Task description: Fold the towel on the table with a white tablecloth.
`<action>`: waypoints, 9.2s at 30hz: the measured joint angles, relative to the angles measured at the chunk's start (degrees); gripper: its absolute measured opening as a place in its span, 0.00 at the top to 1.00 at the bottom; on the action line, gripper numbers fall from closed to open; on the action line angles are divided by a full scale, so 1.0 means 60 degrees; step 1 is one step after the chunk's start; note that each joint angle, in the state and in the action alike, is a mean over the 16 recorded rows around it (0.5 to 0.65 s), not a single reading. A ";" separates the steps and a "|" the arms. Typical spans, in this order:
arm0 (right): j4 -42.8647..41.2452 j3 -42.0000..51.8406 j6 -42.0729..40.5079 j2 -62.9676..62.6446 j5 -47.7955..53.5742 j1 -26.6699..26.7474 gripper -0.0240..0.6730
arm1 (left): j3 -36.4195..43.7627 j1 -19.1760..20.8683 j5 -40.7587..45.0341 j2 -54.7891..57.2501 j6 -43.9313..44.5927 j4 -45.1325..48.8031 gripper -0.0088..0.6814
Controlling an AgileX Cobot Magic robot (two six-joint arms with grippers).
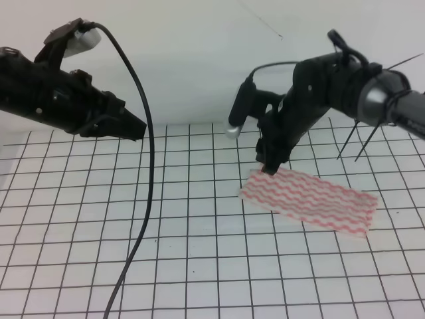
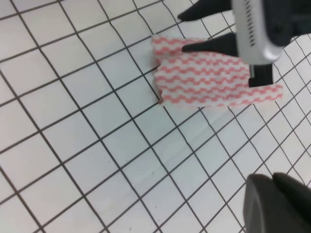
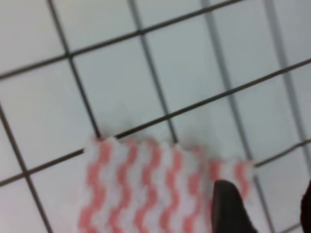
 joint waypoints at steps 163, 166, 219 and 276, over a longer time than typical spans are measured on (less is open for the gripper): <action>0.0581 0.0629 0.3756 -0.2114 0.1878 -0.1539 0.59 | 0.0000 -0.0018 0.0418 0.0000 0.0781 -0.0598 0.99; 0.1293 0.1376 0.4287 -0.2618 0.2031 -0.1965 0.60 | 0.0000 -0.0019 0.0488 0.0000 0.0866 -0.0719 0.99; 0.1895 0.6788 0.8786 -0.3561 -0.0332 -0.2838 0.47 | -0.0001 -0.0098 0.0819 0.0003 0.1222 -0.1544 0.99; -0.0153 0.4847 0.6968 -0.3369 0.1898 -0.2838 0.96 | -0.1191 -0.1283 -0.0118 0.2063 0.1922 -0.3560 0.99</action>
